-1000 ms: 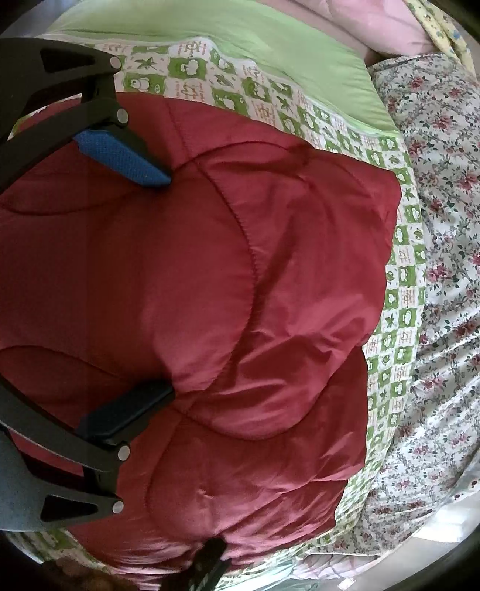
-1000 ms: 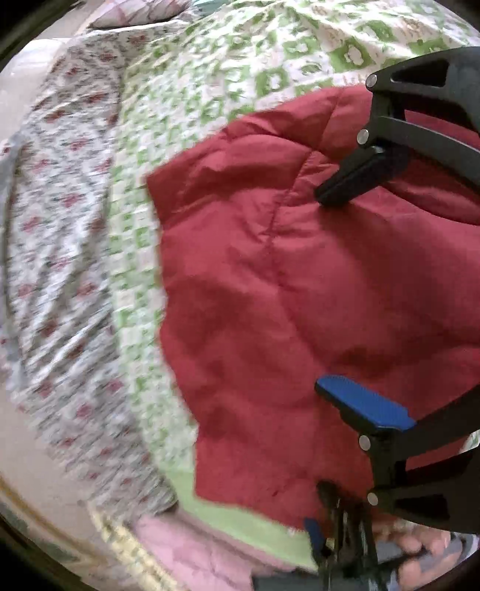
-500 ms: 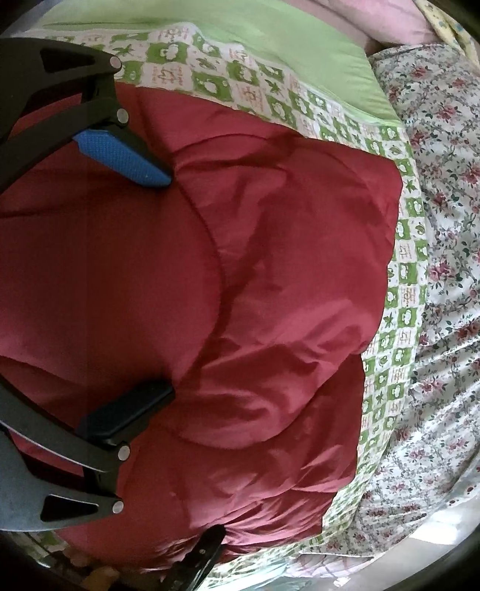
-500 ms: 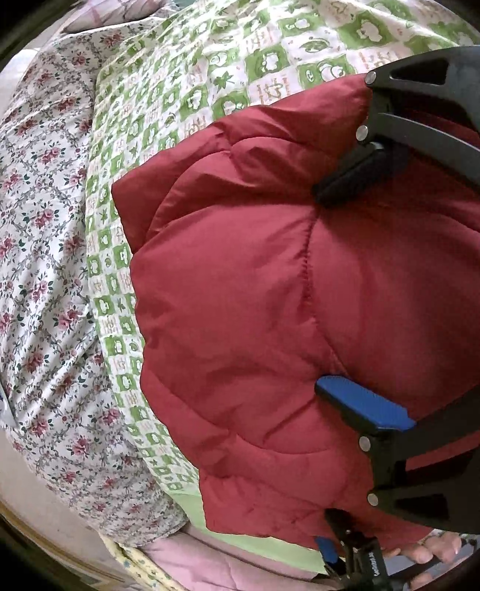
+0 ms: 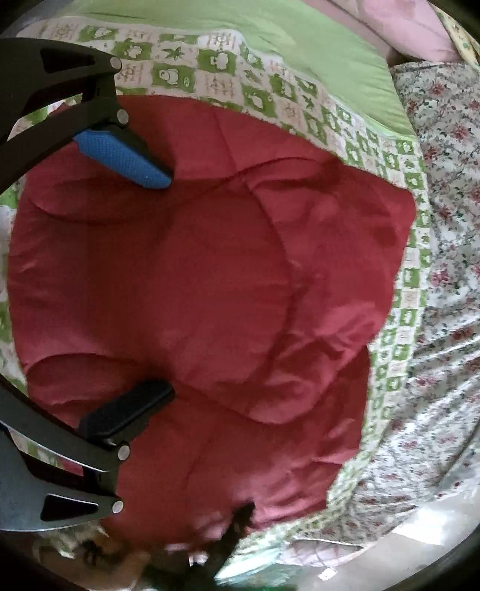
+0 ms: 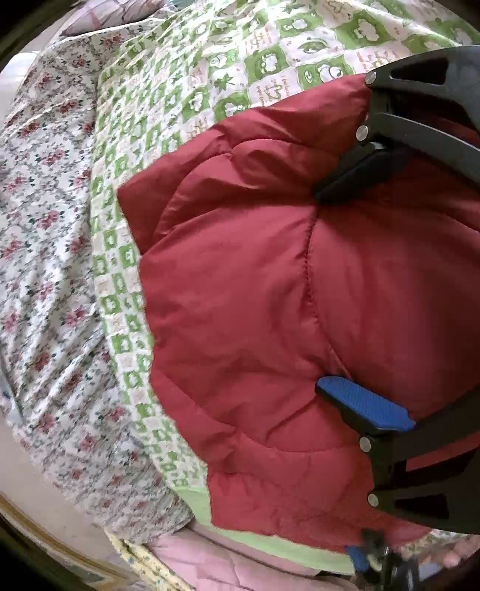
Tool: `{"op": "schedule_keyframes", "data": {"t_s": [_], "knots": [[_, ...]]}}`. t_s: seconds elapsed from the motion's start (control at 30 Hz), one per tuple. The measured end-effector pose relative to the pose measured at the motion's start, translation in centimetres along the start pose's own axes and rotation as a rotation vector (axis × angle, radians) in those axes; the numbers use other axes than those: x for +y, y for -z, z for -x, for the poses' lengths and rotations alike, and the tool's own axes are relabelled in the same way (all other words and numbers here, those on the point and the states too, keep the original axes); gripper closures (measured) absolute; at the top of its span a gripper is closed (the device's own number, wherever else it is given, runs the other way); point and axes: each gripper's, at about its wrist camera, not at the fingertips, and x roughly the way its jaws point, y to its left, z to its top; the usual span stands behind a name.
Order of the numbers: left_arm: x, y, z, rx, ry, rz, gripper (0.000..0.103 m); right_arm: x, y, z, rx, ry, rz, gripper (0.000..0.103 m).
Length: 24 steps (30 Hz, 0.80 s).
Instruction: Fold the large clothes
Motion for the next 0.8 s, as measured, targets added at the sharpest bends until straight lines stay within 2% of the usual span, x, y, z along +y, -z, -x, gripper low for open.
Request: {"op": "schedule_keyframes", "data": {"t_s": [0.1, 0.17, 0.3, 0.5, 0.67, 0.8], "knots": [[0.0, -0.2, -0.4, -0.001, -0.002, 0.004, 0.0, 0.4, 1.2, 3.3, -0.048, -0.013, 0.009, 0.009], [-0.1, -0.3, -0.5, -0.003, -0.008, 0.003, 0.0, 0.7, 2.5, 4.8, -0.042, 0.006, 0.046, 0.009], [-0.4, -0.2, -0.5, -0.011, -0.013, 0.001, 0.0, -0.2, 4.4, 2.8, 0.051, 0.034, 0.073, 0.009], [-0.5, 0.8, 2.7, -0.027, 0.015, 0.002, 0.0, -0.8, 4.8, 1.6, 0.043, 0.037, 0.058, 0.005], [0.1, 1.2, 0.5, 0.004, 0.03, 0.023, 0.0, -0.8, 5.0, 1.6, 0.037, 0.037, 0.059, 0.005], [-0.4, 0.8, 0.1, 0.003, 0.011, 0.017, 0.0, -0.7, 5.0, 2.6, 0.033, 0.023, 0.033, 0.005]]}}
